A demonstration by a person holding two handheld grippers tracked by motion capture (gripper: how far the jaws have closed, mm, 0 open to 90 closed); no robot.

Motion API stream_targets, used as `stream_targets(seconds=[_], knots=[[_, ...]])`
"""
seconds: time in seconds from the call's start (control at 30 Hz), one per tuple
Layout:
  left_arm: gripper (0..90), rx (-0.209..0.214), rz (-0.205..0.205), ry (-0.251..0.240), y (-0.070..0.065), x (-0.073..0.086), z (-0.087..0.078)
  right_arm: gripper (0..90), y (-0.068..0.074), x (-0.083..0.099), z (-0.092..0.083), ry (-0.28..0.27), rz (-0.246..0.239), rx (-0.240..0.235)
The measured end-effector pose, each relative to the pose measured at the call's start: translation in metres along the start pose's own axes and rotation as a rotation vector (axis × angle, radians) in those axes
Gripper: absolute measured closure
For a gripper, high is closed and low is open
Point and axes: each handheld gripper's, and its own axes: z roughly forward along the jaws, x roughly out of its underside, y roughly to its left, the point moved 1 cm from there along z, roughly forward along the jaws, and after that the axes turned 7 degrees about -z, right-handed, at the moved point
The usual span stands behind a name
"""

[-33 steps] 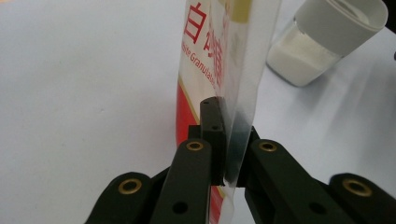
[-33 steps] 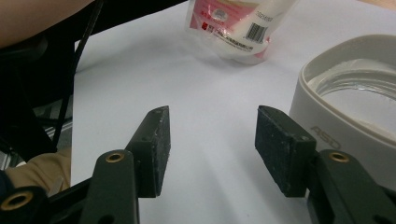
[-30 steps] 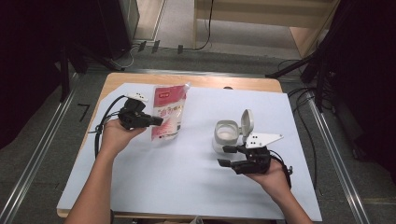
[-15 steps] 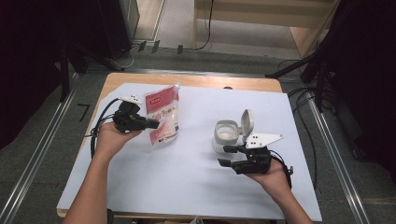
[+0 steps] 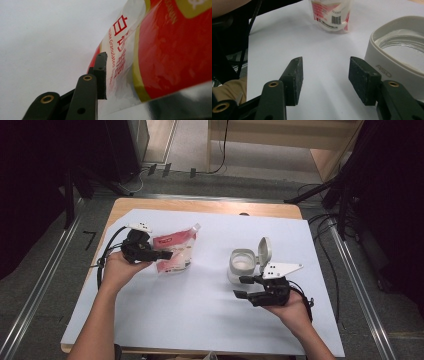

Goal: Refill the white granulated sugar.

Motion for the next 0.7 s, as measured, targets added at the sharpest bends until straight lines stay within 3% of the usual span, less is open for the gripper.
stream_targets(seconds=[0.27, 0.7], knots=[[59.6, 0.003, 0.032, -0.015, -0.0003, 0.0028, -0.0027, 45.9, -0.0019, 0.0, -0.002, -0.005, 0.006, 0.007], [48.7, -0.003, 0.017, 0.0, 0.0001, 0.0093, -0.0083, 45.9, -0.0032, -0.0028, -0.0085, -0.018, 0.03, 0.031]])
